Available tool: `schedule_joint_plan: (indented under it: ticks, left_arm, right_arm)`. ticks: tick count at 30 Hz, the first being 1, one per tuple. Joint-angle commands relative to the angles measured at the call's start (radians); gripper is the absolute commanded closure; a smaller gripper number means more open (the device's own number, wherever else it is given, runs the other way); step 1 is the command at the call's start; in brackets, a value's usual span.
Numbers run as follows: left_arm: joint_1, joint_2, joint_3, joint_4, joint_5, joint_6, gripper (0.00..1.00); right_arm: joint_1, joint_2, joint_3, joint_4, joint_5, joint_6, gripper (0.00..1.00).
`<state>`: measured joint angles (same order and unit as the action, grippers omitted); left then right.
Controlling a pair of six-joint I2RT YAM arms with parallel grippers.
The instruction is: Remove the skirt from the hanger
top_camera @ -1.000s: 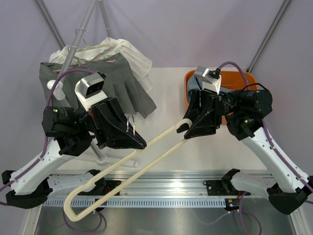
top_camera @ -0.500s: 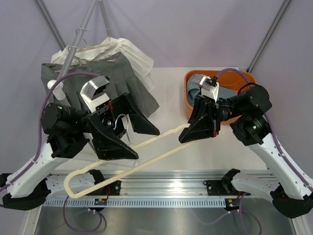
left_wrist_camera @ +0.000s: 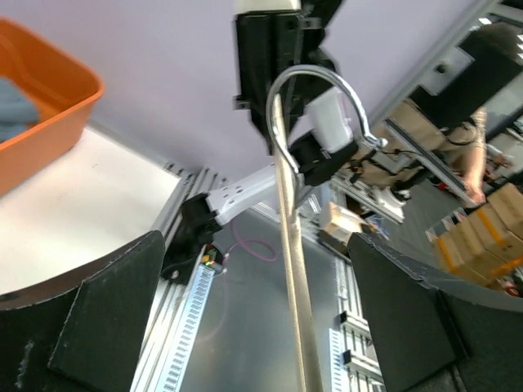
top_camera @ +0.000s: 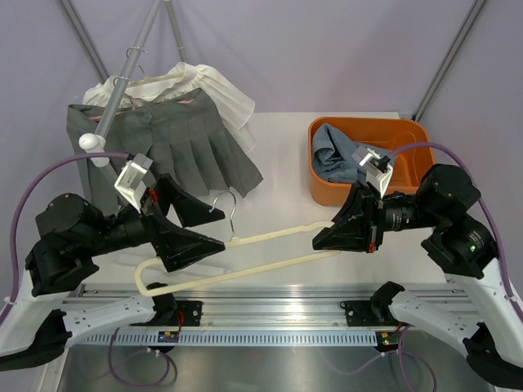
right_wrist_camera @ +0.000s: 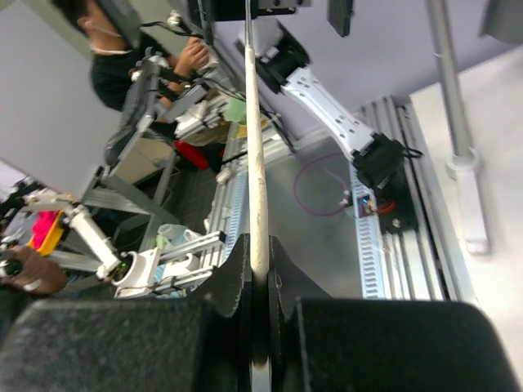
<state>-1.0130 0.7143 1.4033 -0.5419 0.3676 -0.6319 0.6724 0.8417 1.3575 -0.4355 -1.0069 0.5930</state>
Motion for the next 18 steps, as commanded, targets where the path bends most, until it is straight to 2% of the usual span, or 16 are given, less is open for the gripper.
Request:
schedule_joint_plan:
  ticks: [1,7,18]
  left_arm:
    - [-0.001,0.005,0.005,-0.081,-0.119,0.043,0.01]
    - [0.001,0.04,0.059,-0.087,-0.197,0.054,0.01]
    - [-0.001,0.134,0.099,-0.067,-0.176,0.057,0.01]
  right_arm:
    - [0.003,-0.004,0.012,-0.164,0.141,-0.106,1.0]
    - [0.003,0.01,0.043,-0.348,0.22,-0.194,1.0]
    - [0.004,0.01,0.037,-0.397,0.188,-0.226,1.0]
